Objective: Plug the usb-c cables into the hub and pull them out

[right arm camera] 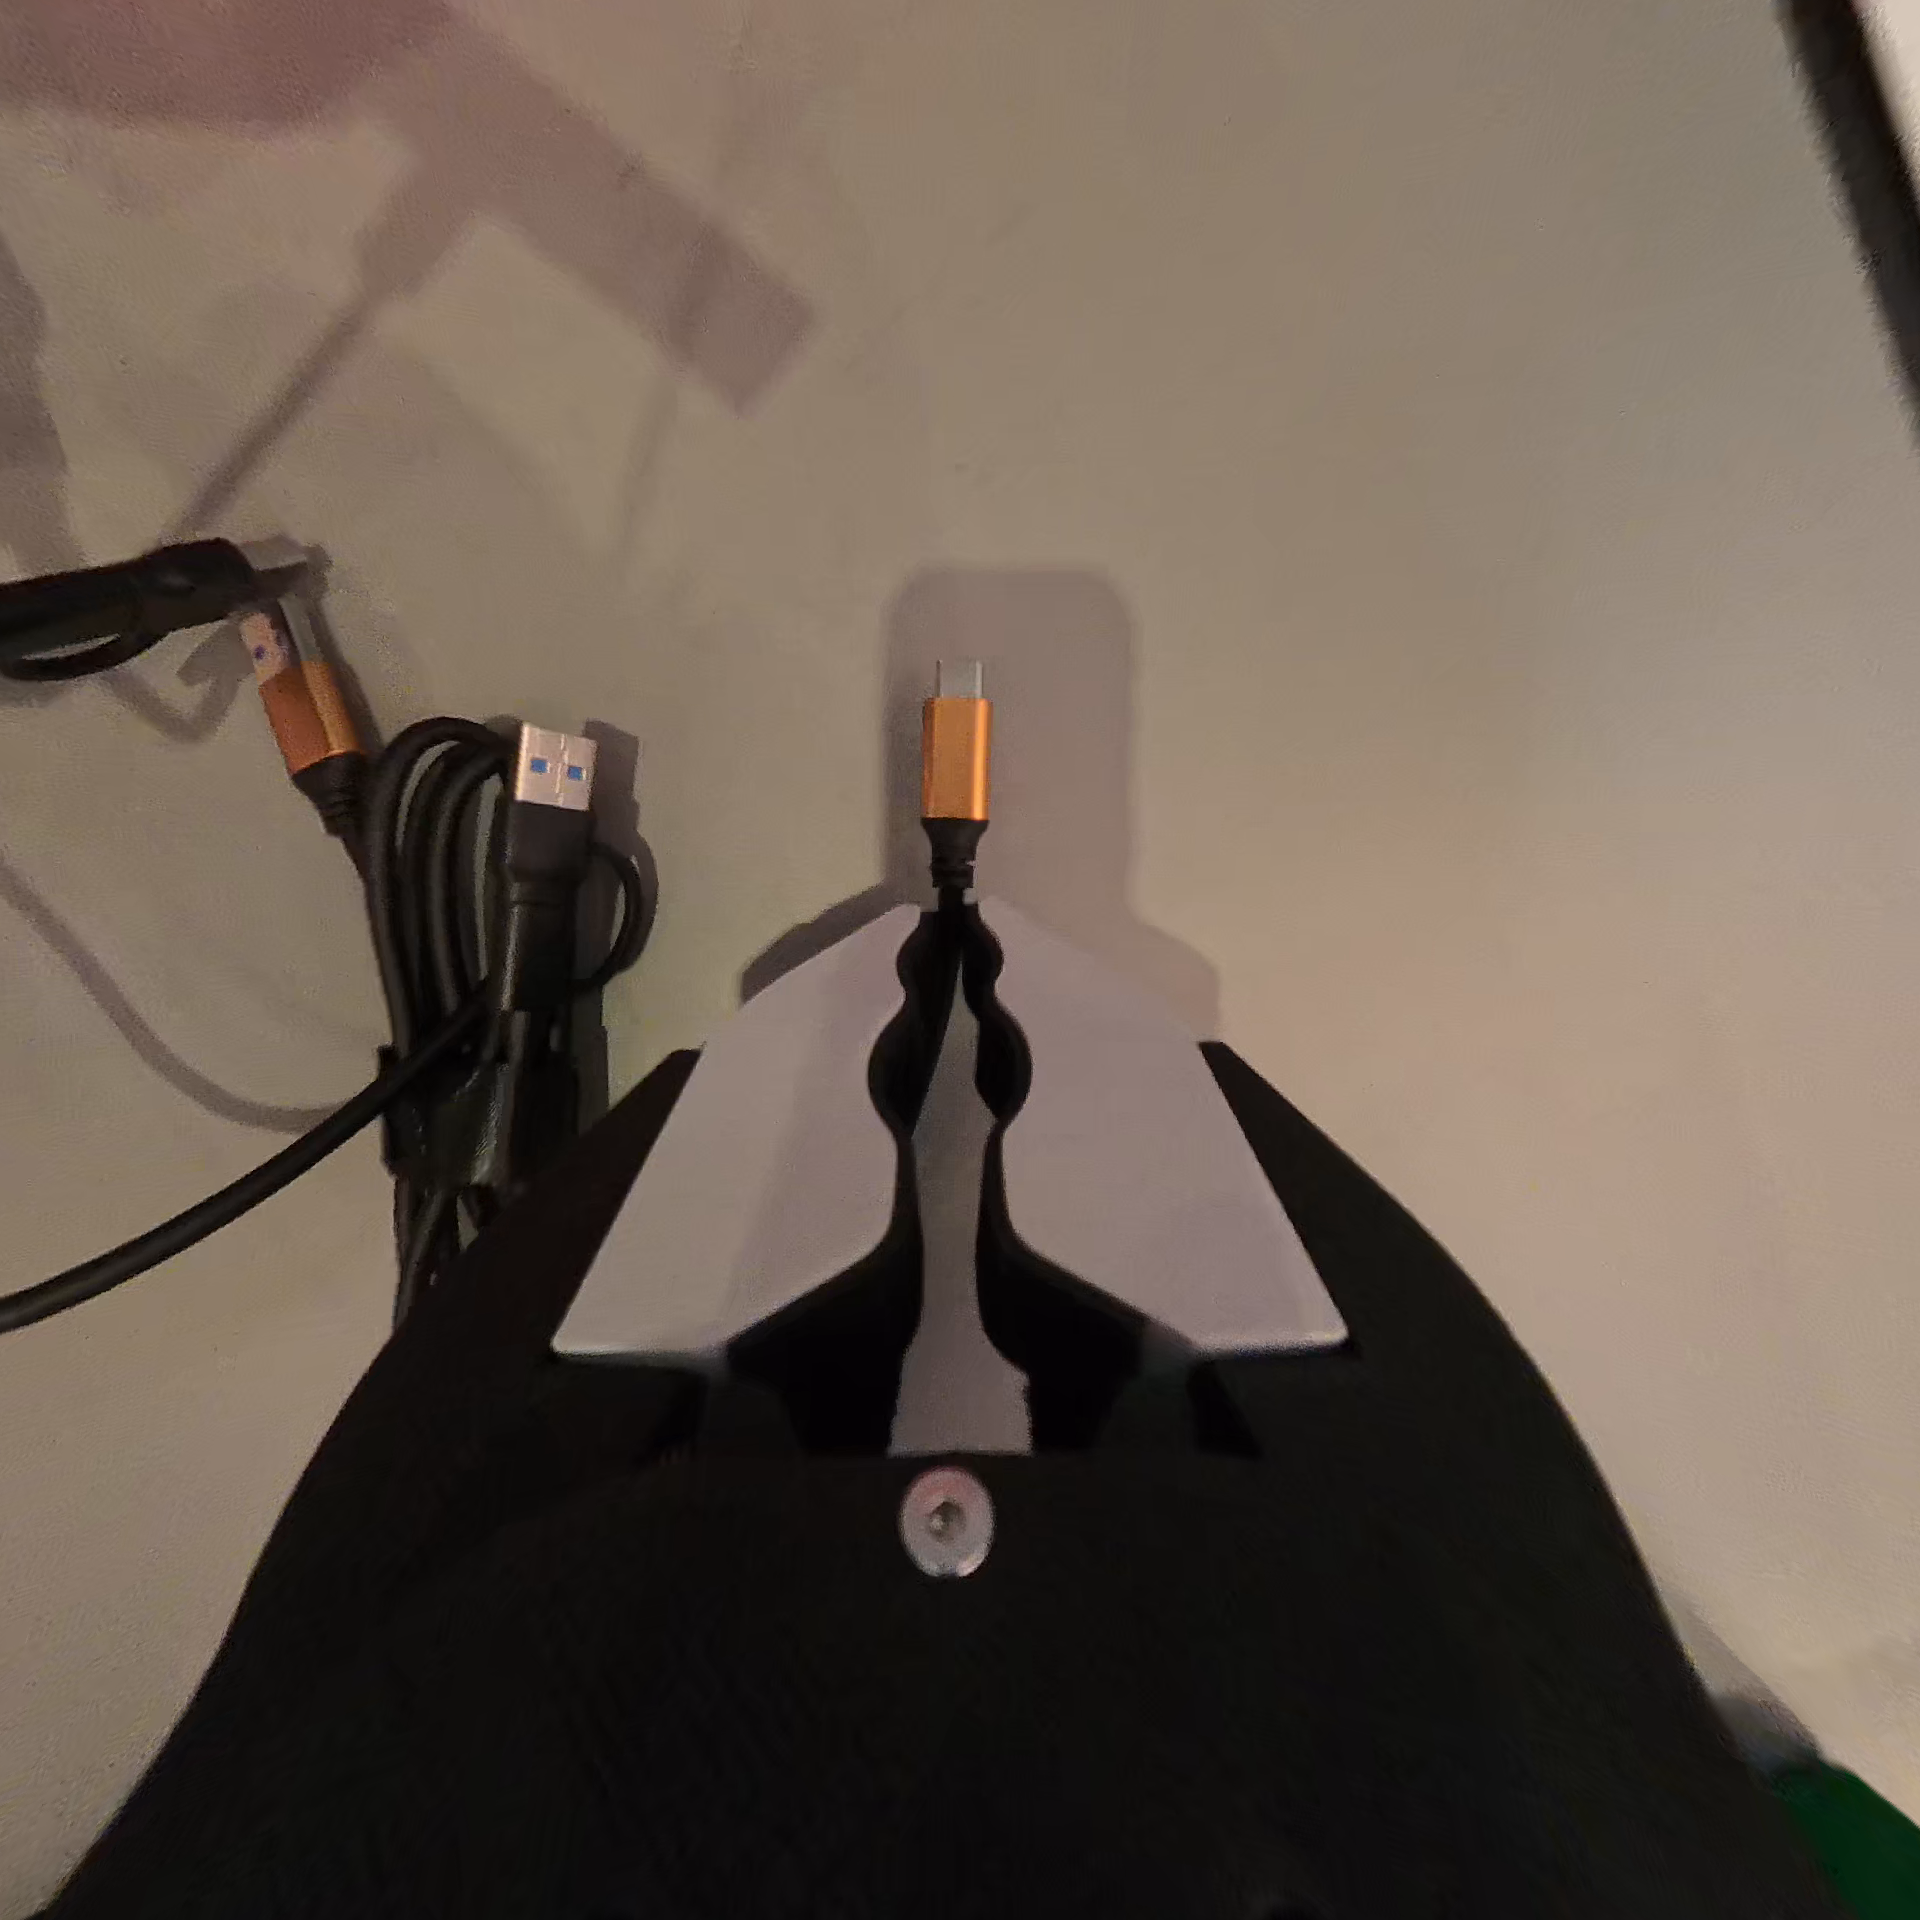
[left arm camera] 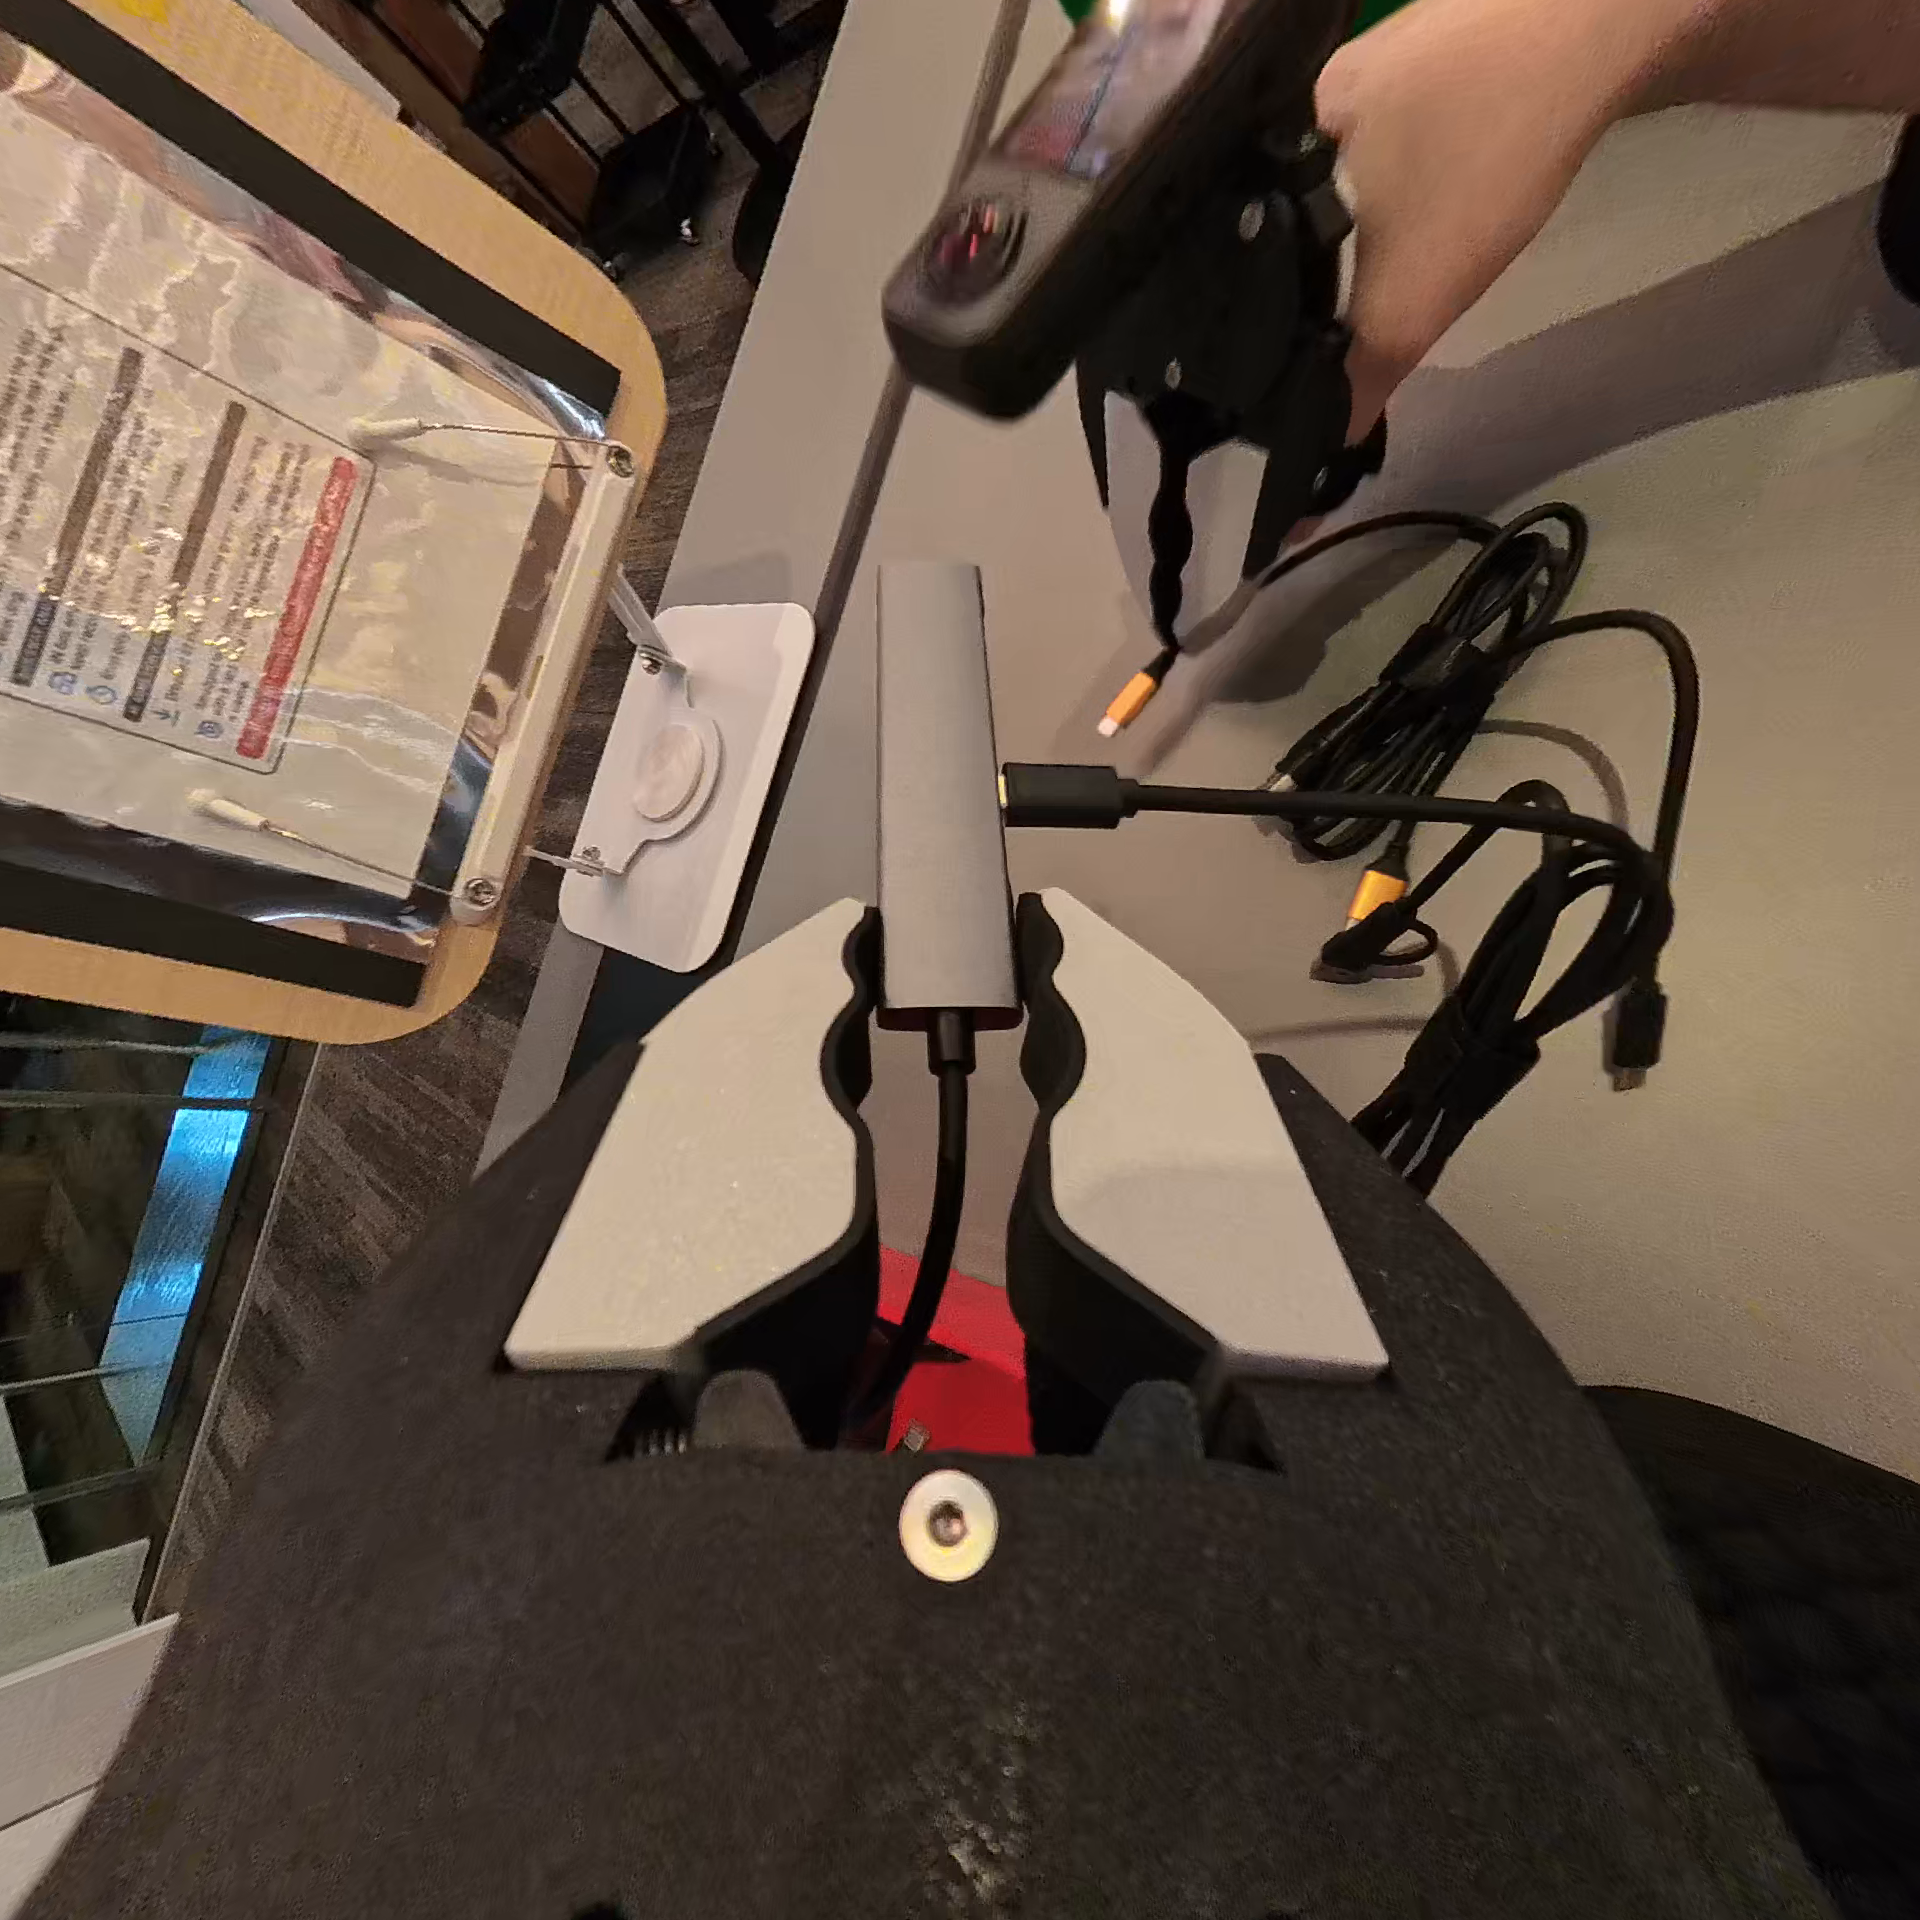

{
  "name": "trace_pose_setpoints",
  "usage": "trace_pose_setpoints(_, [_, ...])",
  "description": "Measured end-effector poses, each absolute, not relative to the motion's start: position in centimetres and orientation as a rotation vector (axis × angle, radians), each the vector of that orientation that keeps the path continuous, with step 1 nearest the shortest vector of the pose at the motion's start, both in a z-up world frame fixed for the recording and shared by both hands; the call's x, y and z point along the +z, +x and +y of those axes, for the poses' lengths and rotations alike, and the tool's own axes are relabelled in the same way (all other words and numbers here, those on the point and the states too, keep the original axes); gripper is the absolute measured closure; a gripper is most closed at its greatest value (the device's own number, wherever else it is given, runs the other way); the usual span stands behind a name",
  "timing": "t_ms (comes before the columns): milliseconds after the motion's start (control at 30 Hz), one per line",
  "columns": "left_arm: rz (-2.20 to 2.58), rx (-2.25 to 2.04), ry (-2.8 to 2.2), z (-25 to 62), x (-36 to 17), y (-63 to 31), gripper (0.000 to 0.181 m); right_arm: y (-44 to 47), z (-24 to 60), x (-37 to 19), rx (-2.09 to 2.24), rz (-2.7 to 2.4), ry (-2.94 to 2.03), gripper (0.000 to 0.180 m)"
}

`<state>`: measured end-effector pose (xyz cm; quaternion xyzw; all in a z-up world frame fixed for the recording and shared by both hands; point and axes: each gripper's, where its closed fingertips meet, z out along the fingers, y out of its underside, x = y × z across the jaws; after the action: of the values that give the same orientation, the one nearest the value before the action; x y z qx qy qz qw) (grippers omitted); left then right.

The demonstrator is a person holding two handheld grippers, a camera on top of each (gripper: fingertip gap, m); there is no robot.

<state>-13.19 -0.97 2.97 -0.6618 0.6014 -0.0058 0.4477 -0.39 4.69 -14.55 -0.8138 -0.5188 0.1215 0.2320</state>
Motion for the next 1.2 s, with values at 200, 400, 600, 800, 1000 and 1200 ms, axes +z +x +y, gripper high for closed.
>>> trace_pose_setpoints(200, [1.457, 0.005, -1.635, -0.7, 3.5, -13.5, 0.156, 1.6, 5.1, -4.5, 0.362, -1.237, -1.999, 0.175])
trace_pose_setpoints(400, [1.507, 0.016, -1.645, -0.9, 2.5, -12.7, 0.156, 5.5, 5.0, 0.5, 0.067, -1.182, -1.898, 0.175])
trace_pose_setpoints(600, [1.624, -0.088, -1.62, -2.4, 1.1, -10.0, 0.156, 7.3, 4.3, 8.6, -0.009, -0.945, -1.616, 0.175])
trace_pose_setpoints(800, [1.815, -0.216, -1.603, -4.6, -2.4, -6.0, 0.156, 10.3, 1.0, 16.3, -0.15, -0.751, -1.309, 0.175])
trace_pose_setpoints(1000, [2.022, -0.298, -1.76, -5.7, -9.3, -3.2, 0.156, 11.6, -0.5, 17.2, -0.063, -0.739, -1.327, 0.175])
trace_pose_setpoints(1200, [2.085, -0.436, -1.839, -6.4, -12.6, -2.4, 0.156, 11.0, -1.8, 17.4, 0.034, -0.794, -1.303, 0.175])
